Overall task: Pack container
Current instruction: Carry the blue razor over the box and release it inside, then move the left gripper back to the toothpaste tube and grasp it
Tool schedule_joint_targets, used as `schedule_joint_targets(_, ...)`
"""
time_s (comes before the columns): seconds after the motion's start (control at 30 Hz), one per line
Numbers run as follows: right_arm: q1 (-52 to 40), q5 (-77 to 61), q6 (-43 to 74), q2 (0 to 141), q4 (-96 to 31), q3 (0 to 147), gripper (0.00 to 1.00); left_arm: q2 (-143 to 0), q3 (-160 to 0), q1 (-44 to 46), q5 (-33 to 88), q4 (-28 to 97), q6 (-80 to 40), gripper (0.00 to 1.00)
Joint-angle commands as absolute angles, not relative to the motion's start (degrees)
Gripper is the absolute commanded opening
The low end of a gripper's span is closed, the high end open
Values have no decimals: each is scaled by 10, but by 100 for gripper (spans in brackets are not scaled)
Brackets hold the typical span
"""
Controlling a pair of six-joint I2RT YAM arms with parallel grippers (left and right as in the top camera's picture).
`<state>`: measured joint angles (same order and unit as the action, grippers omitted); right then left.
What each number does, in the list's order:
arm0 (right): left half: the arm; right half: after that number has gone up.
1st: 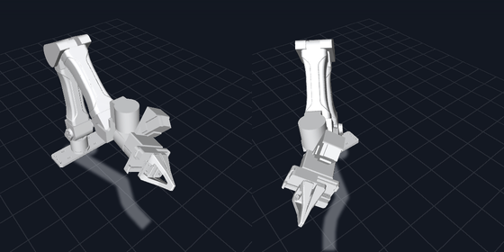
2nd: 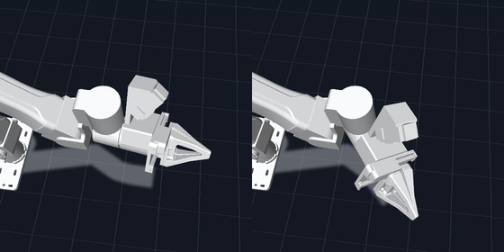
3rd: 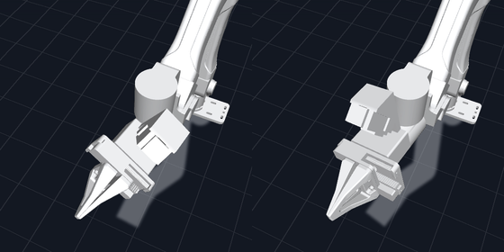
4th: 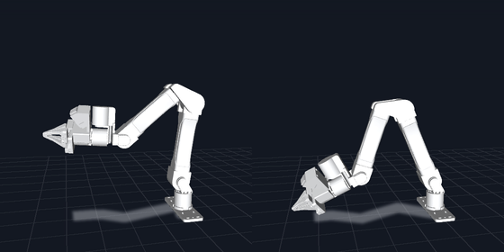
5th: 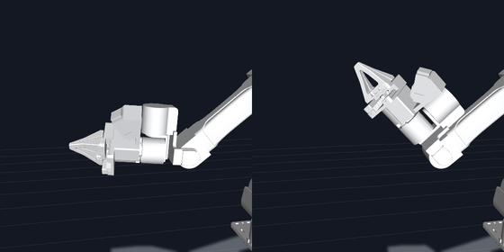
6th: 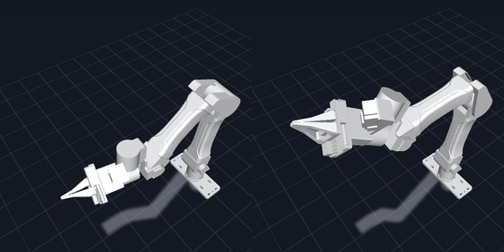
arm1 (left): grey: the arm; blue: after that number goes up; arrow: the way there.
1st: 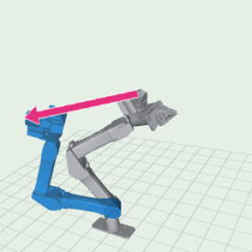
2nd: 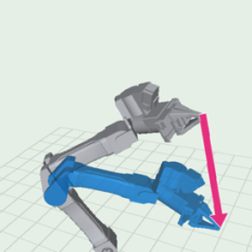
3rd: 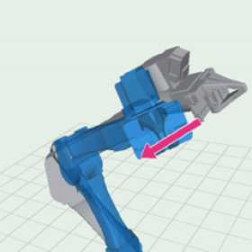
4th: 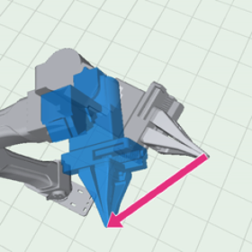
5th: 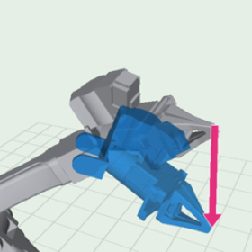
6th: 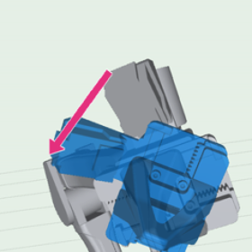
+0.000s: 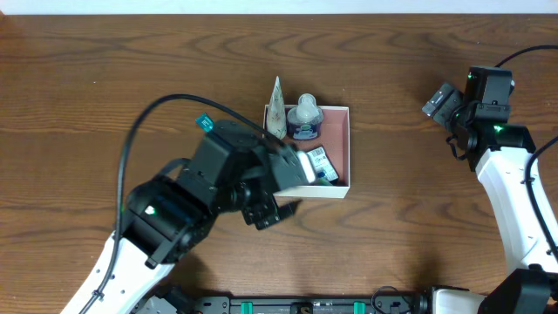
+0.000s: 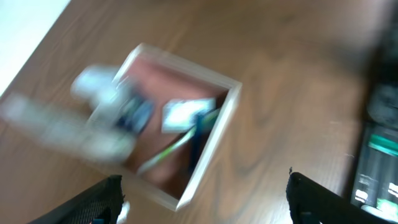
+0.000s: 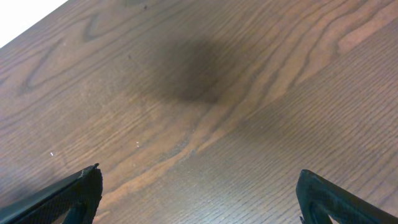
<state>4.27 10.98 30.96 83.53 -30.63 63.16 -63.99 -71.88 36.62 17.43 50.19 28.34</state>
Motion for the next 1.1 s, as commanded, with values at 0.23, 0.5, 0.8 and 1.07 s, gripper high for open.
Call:
schedule_joint_targets(0.23, 46, 117, 308, 835, -307, 635, 99, -679, -723, 142, 6, 481, -104, 88)
schedule_joint_targets(0.5, 46, 117, 308, 835, -307, 635, 99, -778, -723, 40, 6, 430, -194, 99)
schedule_joint_targets(0.8, 46, 117, 308, 835, -307, 635, 99, -936, -724, 38, 67, 370, -231, 99)
schedule_joint_targets(1.07, 46, 117, 308, 835, -307, 635, 99, -1028, -754, 38, 90, 372, -272, 99)
